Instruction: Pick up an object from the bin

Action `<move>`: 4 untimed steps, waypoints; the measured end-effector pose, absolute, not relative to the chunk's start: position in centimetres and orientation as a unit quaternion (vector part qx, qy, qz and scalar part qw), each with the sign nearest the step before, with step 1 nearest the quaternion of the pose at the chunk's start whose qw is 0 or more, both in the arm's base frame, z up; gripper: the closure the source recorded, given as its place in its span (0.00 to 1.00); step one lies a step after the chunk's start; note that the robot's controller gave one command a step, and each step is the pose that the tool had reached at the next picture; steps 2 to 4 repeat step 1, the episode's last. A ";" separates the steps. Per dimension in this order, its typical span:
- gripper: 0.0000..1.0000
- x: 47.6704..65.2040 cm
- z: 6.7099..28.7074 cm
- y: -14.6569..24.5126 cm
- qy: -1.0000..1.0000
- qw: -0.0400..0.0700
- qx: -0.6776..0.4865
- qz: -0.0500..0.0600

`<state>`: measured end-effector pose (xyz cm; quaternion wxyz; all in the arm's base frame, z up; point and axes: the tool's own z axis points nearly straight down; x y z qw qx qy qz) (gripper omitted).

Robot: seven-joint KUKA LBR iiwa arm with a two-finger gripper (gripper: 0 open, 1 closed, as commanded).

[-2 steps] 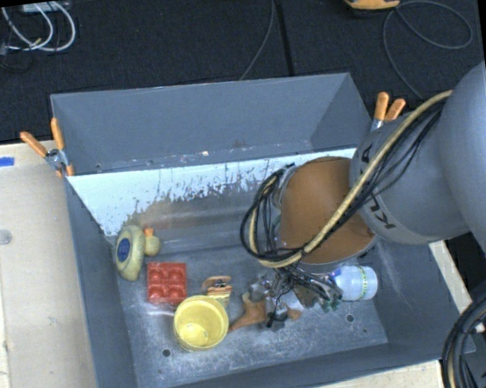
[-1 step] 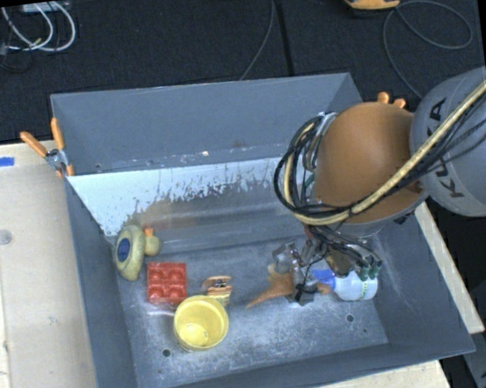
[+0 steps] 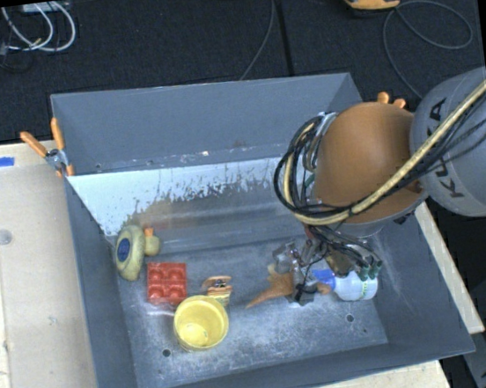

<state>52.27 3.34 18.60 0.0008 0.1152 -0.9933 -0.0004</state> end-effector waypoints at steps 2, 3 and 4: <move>1.00 52.0 21.5 3.4 -0.992 0.005 0.125 -0.001; 1.00 52.0 21.5 3.4 -0.992 0.005 0.125 -0.001; 1.00 52.0 21.5 3.4 -0.992 0.005 0.125 -0.001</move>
Offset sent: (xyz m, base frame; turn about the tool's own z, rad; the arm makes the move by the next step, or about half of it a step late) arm 0.0018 -0.0184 0.1244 0.0081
